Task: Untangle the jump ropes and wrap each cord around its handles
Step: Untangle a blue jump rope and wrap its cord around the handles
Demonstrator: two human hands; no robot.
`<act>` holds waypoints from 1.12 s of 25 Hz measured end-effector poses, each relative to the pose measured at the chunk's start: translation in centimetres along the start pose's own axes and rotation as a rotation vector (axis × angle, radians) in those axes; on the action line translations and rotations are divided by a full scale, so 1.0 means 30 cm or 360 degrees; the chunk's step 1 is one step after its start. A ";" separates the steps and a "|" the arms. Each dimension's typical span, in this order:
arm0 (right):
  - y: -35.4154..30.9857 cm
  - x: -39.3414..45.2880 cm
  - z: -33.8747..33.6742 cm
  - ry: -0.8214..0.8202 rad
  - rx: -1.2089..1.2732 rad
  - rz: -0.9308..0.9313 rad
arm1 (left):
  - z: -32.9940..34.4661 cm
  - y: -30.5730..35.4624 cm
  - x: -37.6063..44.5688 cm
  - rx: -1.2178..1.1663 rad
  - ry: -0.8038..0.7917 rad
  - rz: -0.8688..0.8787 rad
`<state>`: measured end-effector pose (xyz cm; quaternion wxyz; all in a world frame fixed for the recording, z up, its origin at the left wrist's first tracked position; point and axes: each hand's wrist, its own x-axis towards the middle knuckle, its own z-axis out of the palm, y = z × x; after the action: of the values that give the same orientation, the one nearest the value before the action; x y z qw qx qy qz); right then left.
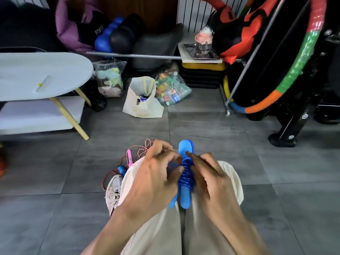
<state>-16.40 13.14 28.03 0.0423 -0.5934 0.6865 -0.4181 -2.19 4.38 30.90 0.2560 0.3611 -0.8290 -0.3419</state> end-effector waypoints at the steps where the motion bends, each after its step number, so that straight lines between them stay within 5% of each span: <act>1: 0.000 0.003 -0.003 0.0061 0.0057 0.0041 | 0.010 -0.007 0.002 0.0047 0.0026 0.0006; 5: -0.010 0.022 -0.009 0.0186 0.0573 0.0405 | 0.048 -0.026 -0.009 0.0043 0.0138 0.0057; 10: 0.007 0.026 -0.008 0.0102 0.0653 0.0448 | 0.070 -0.035 -0.014 0.0152 0.0267 0.0308; 19: 0.001 0.043 -0.033 -0.0189 -0.0079 0.0012 | 0.093 -0.083 -0.016 0.0629 0.0254 0.0731; 28: -0.013 0.019 -0.025 -0.0139 0.0239 0.0092 | 0.100 -0.071 -0.004 0.0234 0.0405 0.0690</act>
<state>-16.68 13.07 29.03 0.1284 -0.5861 0.6676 -0.4407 -3.24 4.56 27.37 0.3987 0.2328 -0.8707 -0.1696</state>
